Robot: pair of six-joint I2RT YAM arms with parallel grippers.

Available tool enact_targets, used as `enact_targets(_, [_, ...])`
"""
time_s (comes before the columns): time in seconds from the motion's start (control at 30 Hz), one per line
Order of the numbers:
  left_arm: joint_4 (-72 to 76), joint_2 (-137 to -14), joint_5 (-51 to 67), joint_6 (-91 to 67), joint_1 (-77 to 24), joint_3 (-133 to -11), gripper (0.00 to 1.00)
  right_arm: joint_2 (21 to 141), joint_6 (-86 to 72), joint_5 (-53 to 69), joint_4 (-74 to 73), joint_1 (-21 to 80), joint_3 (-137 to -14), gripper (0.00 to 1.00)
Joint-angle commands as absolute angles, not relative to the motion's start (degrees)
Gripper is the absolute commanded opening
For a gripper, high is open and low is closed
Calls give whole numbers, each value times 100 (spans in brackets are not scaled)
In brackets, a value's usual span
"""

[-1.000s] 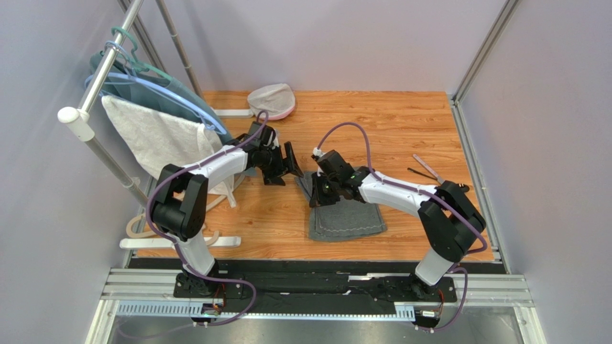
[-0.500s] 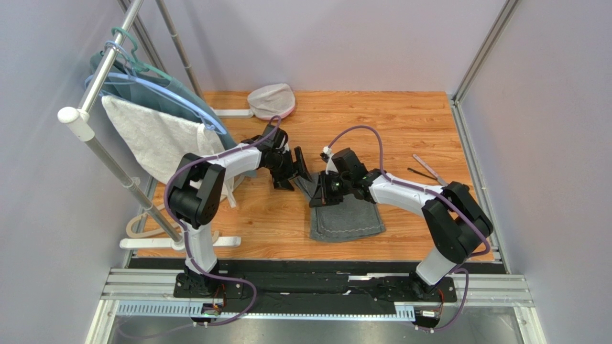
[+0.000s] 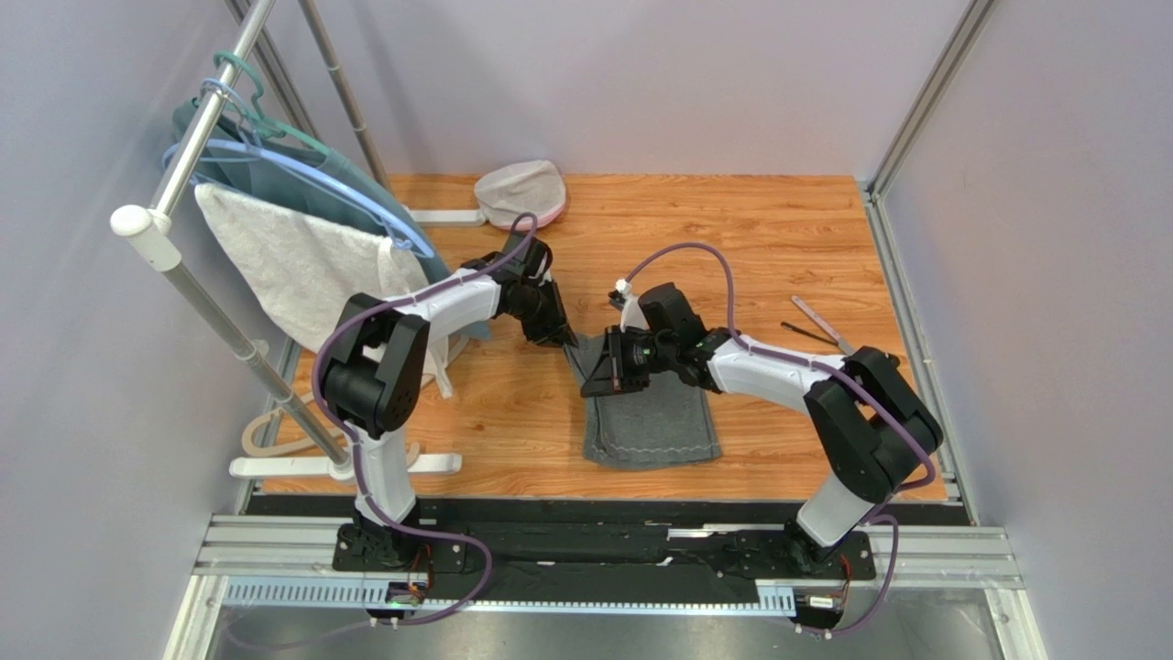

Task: Fold the napkin into a case and place the utensils inside
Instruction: Pick up the lower triangle-folded napkin from the center of the board, then fold the lower triangle-folded napkin at the center of the board.

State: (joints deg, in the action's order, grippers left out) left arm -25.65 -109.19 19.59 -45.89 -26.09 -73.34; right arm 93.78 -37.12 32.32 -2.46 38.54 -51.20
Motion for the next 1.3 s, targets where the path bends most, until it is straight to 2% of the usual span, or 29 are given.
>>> enact_targets(0.0, [-2943,-10301,1337,-4299,-2575,-7383,9,9518,-3972,3805,535,3885,-5054,0])
enact_targets(0.1, [-3006,-10081,1108,-4298,-2601,-7321,0,9623,-4148,4077,860,3902,-4975,0])
enact_targets(0.3, [-3400,-10002,283,-4430,-3031,-7804,0,9572,-4421,4315,1511,3876,-4388,0])
enact_targets(0.57, [-4543,-10871,-1001,-4745,-3858,-9306,0,9404,-4676,4754,2065,3279,-3464,0])
enact_targets(0.7, [-4711,-11153,-1406,-4965,-4017,-9623,0,9334,-4755,4992,2223,2902,-3059,0])
enact_targets(1.27, [-5133,-12076,-1890,-5291,-4324,-10757,0,9457,-3631,5291,906,2092,-2971,0])
